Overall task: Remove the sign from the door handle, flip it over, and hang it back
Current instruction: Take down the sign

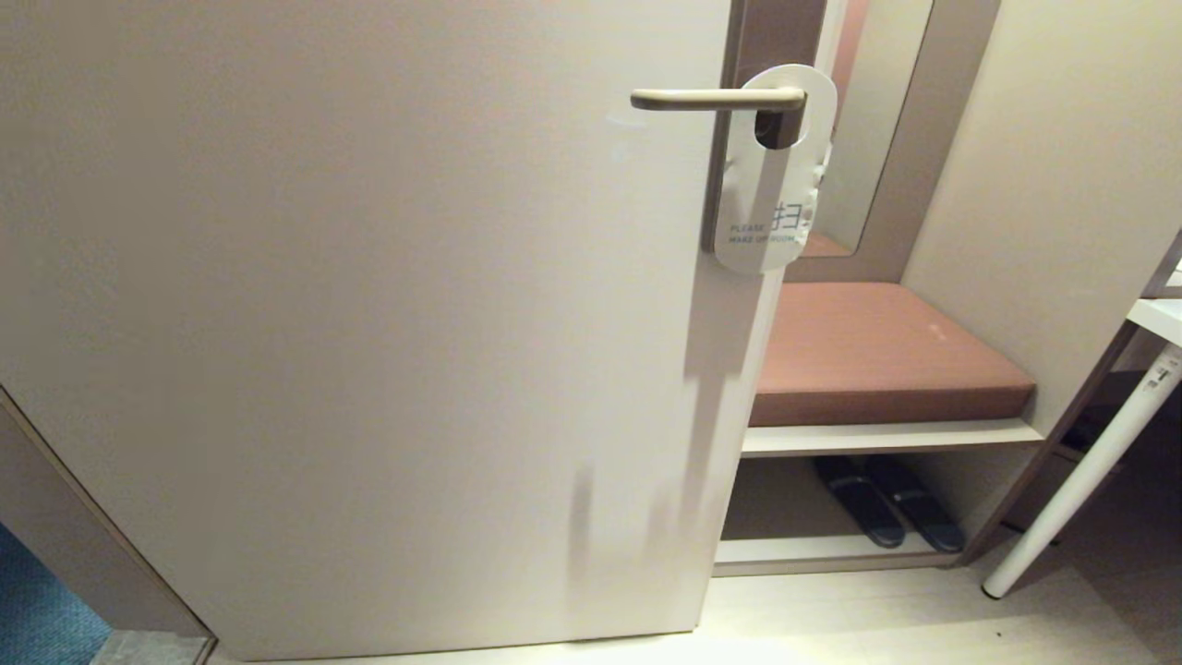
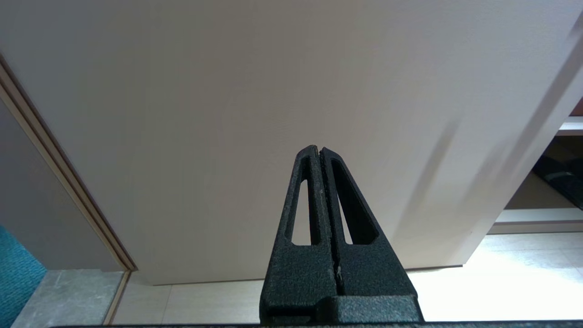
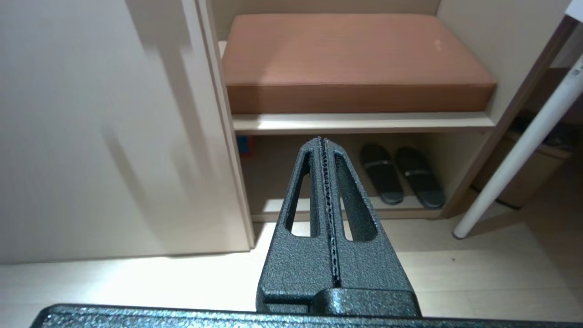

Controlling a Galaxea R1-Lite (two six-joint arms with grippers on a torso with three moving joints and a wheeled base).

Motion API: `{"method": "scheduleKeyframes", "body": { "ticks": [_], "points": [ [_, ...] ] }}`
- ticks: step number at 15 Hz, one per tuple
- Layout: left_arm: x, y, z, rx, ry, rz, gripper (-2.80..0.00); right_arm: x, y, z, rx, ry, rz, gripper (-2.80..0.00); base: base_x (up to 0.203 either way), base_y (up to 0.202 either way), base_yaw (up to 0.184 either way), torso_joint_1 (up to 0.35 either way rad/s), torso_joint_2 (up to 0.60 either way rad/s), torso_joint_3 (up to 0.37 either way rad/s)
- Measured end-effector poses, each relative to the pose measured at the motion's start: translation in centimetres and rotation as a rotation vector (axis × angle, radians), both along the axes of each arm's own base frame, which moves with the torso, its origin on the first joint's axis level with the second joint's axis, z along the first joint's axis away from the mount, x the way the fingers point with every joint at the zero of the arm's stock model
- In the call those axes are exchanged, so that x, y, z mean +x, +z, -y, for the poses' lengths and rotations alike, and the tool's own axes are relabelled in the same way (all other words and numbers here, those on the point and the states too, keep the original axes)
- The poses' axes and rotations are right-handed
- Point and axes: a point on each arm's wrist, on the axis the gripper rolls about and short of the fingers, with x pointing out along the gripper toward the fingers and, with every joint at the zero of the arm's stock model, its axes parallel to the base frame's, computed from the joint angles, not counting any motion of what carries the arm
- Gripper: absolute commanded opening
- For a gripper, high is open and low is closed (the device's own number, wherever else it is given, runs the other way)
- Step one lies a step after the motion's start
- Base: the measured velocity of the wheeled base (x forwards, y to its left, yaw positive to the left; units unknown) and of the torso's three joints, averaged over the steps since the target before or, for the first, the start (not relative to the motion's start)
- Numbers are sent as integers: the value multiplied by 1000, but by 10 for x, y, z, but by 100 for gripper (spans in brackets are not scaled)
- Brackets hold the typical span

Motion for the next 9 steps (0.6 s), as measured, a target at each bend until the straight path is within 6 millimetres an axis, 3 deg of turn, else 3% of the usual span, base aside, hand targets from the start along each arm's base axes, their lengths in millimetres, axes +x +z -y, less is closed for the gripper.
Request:
{"method": "scheduleKeyframes", "body": {
  "ticks": [3,9],
  "points": [
    [0,0,0,0,0,0,-280,37,24,0,47,-17,-29,-280,0,0,0,0,0,0],
    [0,0,0,0,0,0,-280,136,72,0,98,21,-75,-280,0,0,0,0,0,0]
  ]
}}
